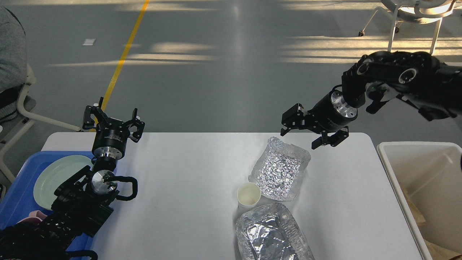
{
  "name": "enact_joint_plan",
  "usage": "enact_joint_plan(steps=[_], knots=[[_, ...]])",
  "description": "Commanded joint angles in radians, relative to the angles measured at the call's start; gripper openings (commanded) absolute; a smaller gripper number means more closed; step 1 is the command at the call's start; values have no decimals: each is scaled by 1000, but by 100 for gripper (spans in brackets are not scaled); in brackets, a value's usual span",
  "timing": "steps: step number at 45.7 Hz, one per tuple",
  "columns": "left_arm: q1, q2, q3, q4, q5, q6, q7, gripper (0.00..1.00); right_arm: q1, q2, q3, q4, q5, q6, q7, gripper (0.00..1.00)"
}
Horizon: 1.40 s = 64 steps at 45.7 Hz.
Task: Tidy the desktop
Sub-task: 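Lower the right gripper onto the crumpled foil bundle and grasp it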
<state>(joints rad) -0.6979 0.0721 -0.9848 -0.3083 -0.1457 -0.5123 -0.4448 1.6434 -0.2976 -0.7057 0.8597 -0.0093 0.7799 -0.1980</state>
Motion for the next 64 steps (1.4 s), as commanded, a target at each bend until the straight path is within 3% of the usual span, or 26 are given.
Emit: enact_joint_plan(steps=[1, 19, 38, 42, 48, 52, 58, 64], knots=[[0, 0, 0, 0, 0, 0, 0, 100, -100, 21, -3, -2, -26, -123, 0, 100], [0, 0, 0, 0, 0, 0, 0, 100, -361, 98, 3, -120, -72, -432, -1, 100], [0, 0, 0, 0, 0, 0, 0, 100, -504, 184, 2, -126, -71, -651, -3, 99], [0, 0, 0, 0, 0, 0, 0, 100, -508, 186, 3, -125, -71, -662, -3, 84], [0, 0, 0, 0, 0, 0, 0, 100, -510, 186, 14, -123, -64, -662, -3, 32], [0, 0, 0, 0, 0, 0, 0, 100, -514, 184, 18, -122, -64, -662, -1, 10], [0, 0, 0, 0, 0, 0, 0, 100, -521, 184, 22, -119, -63, -660, -1, 0], [0, 0, 0, 0, 0, 0, 0, 100, -521, 186, 22, -116, -61, -659, 2, 0]])
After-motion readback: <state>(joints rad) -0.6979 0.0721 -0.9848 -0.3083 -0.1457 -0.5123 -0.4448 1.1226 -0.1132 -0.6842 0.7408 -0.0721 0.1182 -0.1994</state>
